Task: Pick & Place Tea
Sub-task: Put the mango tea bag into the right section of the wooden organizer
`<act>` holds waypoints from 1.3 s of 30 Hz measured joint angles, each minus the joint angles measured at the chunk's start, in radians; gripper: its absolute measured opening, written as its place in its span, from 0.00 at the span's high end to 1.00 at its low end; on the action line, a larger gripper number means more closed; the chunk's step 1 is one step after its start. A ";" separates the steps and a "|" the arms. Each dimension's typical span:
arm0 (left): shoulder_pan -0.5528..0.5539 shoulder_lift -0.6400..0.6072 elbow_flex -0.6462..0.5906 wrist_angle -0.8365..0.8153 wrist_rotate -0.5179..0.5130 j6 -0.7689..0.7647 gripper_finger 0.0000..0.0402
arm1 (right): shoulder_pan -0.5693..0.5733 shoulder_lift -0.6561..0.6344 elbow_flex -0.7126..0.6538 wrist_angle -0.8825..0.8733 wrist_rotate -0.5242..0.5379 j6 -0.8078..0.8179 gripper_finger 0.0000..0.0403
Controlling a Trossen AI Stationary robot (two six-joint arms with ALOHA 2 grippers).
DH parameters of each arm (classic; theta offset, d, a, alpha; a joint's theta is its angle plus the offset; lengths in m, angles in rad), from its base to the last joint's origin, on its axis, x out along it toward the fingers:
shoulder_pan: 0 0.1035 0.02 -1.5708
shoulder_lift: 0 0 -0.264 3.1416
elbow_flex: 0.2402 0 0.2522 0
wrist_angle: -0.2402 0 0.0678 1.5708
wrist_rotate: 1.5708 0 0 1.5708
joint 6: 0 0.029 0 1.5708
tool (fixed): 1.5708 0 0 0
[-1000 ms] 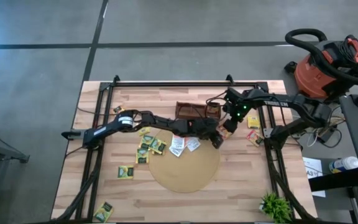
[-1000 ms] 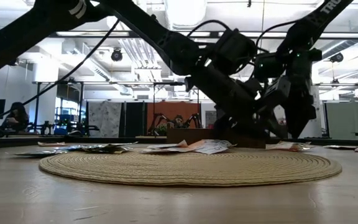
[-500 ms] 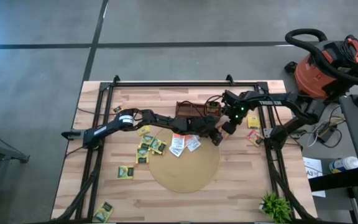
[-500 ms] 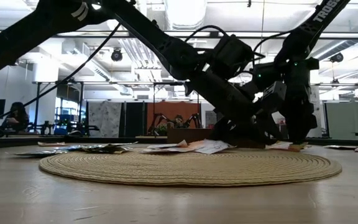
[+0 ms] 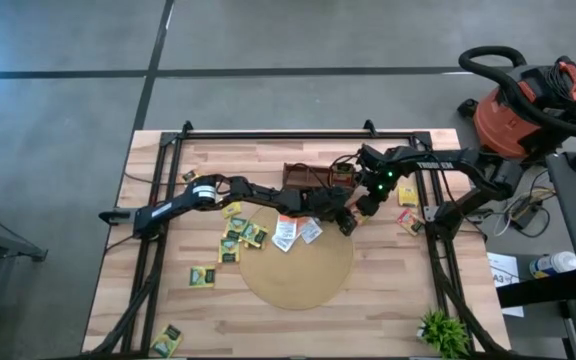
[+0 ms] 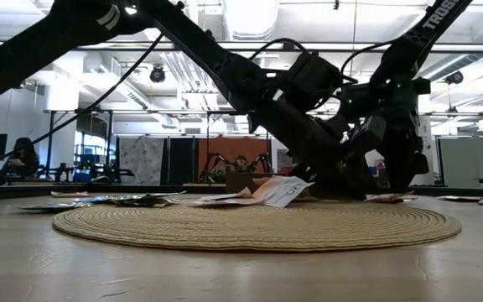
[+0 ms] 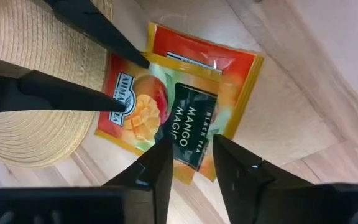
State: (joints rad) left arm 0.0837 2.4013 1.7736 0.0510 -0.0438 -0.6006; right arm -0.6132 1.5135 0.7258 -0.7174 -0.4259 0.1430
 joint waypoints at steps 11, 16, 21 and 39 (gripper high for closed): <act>-0.023 -0.070 0.039 -0.079 0.028 0.107 0.69 | 0.000 -0.003 0.007 0.002 -0.002 0.008 0.71; -0.051 -0.052 0.014 -0.080 0.039 0.105 0.69 | 0.000 -0.015 0.007 -0.004 -0.003 0.008 0.69; -0.050 -0.018 0.004 -0.017 0.023 0.083 0.69 | 0.000 -0.017 0.004 -0.010 -0.013 0.011 0.66; -0.035 0.012 0.006 -0.012 0.017 0.044 0.69 | 0.014 -0.018 -0.025 0.045 -0.020 0.015 0.66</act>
State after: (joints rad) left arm 0.0486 2.4138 1.7794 0.0395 -0.0272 -0.5568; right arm -0.5995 1.4960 0.7003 -0.6719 -0.4457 0.1585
